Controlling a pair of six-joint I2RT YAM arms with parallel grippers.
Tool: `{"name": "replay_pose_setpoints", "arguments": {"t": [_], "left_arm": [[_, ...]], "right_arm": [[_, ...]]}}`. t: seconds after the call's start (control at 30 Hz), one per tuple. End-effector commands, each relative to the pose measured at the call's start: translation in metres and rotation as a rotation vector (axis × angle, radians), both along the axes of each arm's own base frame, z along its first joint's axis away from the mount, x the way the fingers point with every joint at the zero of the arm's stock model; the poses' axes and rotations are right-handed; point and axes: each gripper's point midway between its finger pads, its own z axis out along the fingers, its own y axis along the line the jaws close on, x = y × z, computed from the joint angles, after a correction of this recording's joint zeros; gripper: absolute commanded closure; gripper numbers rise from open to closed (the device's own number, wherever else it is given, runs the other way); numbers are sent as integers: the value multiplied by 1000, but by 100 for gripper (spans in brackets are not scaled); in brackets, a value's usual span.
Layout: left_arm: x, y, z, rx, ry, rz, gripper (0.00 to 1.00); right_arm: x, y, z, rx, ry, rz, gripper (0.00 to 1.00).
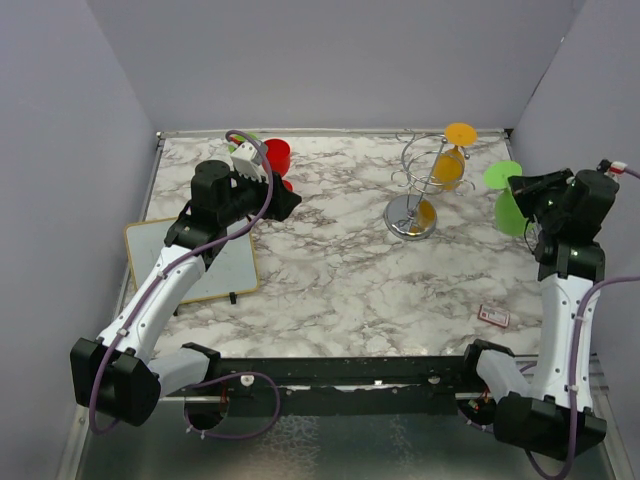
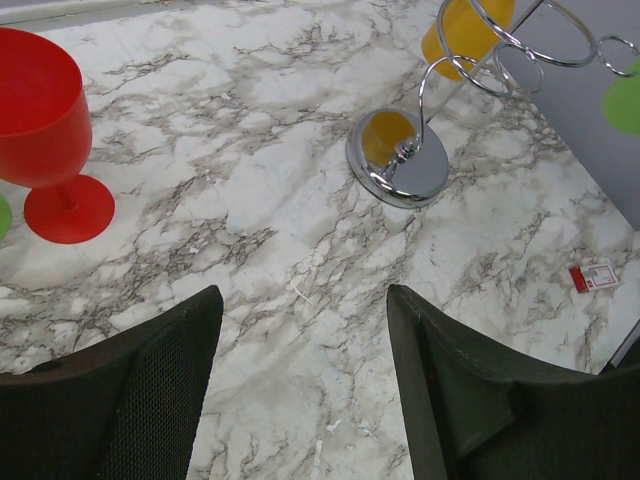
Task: Take the wine glass off the wine glass rack
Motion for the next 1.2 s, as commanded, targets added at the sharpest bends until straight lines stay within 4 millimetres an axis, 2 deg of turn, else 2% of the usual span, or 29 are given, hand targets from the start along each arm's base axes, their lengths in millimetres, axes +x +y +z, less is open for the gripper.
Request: {"name": "replay_pose_setpoints", "arguments": {"t": [0.0,0.03,0.13,0.27,0.37,0.4,0.43,0.53,0.63,0.8,0.87,1.0,1.1,1.17], "left_arm": [[-2,-1,6,-7,-22,1,31],[-2,0,7,-7,-23,2,31],[-2,-1,7,-7,-23,1,31],[-2,0,7,-7,-24,3,31],[-2,0,7,-5,-25,5,31],[-2,0,8,-6,-27,6,31],[-2,0,8,-6,-27,4,31],[-2,0,7,-5,-24,4,31],[-1,0,6,-4,-22,6,31],[2,4,5,16,-27,25,31],[5,9,5,39,-33,47,31],[8,21,6,23,-5,132,31],[-4,15,17,-85,43,135,31],[-14,11,32,-151,69,125,31]], "right_arm": [[14,-7,56,-358,-109,106,99],[18,0,69,-431,-160,168,99],[22,39,102,-650,-368,439,99],[12,68,134,-852,-602,594,99],[-19,98,159,-1149,-868,705,99],[-35,113,161,-1302,-984,770,99],[-46,123,155,-1438,-1080,818,99],[-64,138,160,-1635,-1253,850,99],[-69,154,151,-1784,-1388,969,99],[-84,188,114,-1948,-1711,1117,99],[-91,200,105,-1984,-1877,1060,99],[-95,214,79,-1940,-2019,973,99],[-99,227,56,-1913,-2069,952,99],[-103,233,42,-1903,-2089,951,99]]}}
